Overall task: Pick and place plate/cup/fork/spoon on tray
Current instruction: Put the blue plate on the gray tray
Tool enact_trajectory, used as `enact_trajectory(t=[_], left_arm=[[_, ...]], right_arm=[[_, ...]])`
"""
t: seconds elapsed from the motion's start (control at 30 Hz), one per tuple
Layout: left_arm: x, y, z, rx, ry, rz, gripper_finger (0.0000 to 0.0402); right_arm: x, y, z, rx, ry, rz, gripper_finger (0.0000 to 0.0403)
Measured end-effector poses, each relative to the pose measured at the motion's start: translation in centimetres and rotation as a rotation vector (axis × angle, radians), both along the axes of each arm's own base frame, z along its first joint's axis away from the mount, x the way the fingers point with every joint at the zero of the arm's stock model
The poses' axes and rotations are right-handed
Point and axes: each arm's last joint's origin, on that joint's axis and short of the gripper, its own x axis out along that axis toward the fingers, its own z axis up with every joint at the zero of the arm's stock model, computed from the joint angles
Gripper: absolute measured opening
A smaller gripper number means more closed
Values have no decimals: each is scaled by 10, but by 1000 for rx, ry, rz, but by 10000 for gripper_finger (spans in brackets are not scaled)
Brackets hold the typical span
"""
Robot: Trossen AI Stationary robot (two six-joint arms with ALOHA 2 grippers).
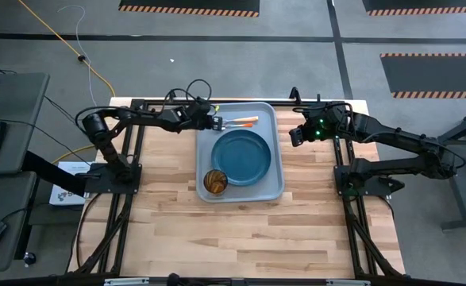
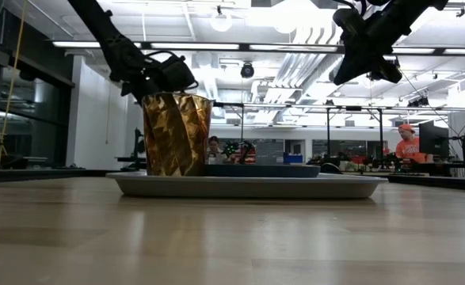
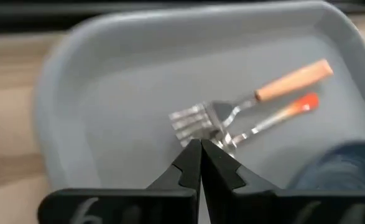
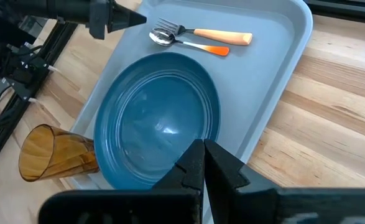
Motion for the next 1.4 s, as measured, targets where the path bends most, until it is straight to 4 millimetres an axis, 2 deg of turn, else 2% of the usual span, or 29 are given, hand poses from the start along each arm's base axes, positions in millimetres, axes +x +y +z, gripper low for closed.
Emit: enact_trajectory(t=[0.37,0.5,0.7,1.4], left_arm=[[8,-7,4,109,11,42,0],[12,-11,-5,116,40,42,0],[22,-17,-13,108,-9,41,0],[25,-27,-14,203,94,15,0]], right_arm=[[0,0,0,-3,-6,-1,0],[2,-1,2,-13,-24,-3,0],[3,-1,4,-20,-48,-5,0],[3,-2,4,-24,-48,-9,0]])
